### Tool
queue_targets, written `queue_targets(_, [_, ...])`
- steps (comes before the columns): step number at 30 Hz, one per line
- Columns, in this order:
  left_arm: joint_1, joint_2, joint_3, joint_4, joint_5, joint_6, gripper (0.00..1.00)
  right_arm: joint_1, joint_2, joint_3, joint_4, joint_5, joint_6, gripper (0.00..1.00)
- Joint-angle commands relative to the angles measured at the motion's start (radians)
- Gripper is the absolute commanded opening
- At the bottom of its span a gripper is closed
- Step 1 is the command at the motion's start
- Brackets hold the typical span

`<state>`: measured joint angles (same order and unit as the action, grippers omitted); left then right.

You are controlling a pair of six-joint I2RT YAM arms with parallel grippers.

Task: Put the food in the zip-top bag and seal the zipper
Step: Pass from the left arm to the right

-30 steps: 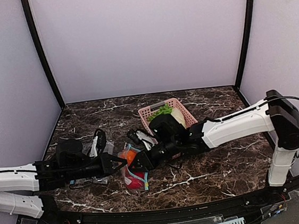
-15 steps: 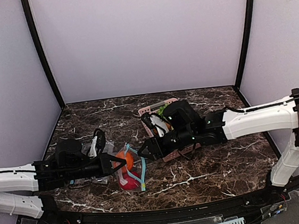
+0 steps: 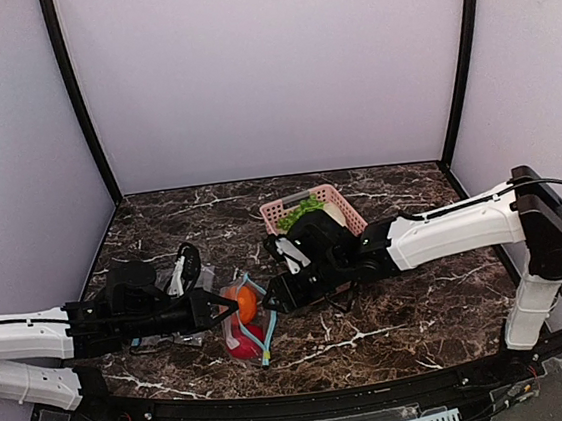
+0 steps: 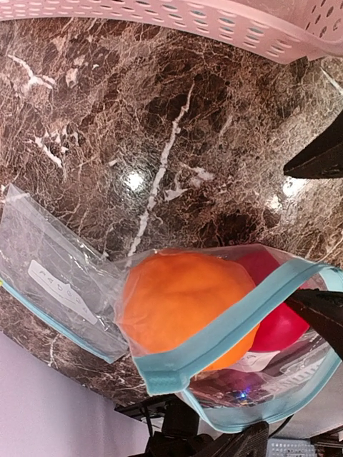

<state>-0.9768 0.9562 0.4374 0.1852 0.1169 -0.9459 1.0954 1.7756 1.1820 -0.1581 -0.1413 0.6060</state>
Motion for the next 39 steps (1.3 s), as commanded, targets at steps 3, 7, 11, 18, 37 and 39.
queue_targets(3, [0.006, -0.007, 0.02, -0.007, 0.011, 0.015, 0.01, -0.003, 0.026, 0.029, 0.066, -0.085, -0.009, 0.43])
queue_targets(7, [0.007, -0.007, 0.021, -0.007, 0.013, 0.016, 0.01, -0.003, 0.041, 0.037, 0.076, -0.115, -0.02, 0.39])
queue_targets(11, [0.007, -0.013, 0.021, -0.016, 0.008, 0.016, 0.01, -0.004, 0.035, 0.04, 0.078, -0.128, -0.022, 0.2])
queue_targets(18, [0.007, -0.048, 0.073, -0.162, -0.072, 0.033, 0.23, 0.0, -0.052, 0.034, 0.094, -0.132, -0.045, 0.0])
queue_targets(37, [0.007, 0.126, 0.242, -0.319, -0.096, 0.114, 0.96, 0.02, -0.073, 0.056, 0.04, -0.133, -0.008, 0.0])
queue_targets(39, [0.007, 0.139, 0.248, -0.332, -0.103, 0.115, 0.88, 0.021, -0.072, 0.055, 0.04, -0.132, -0.008, 0.0])
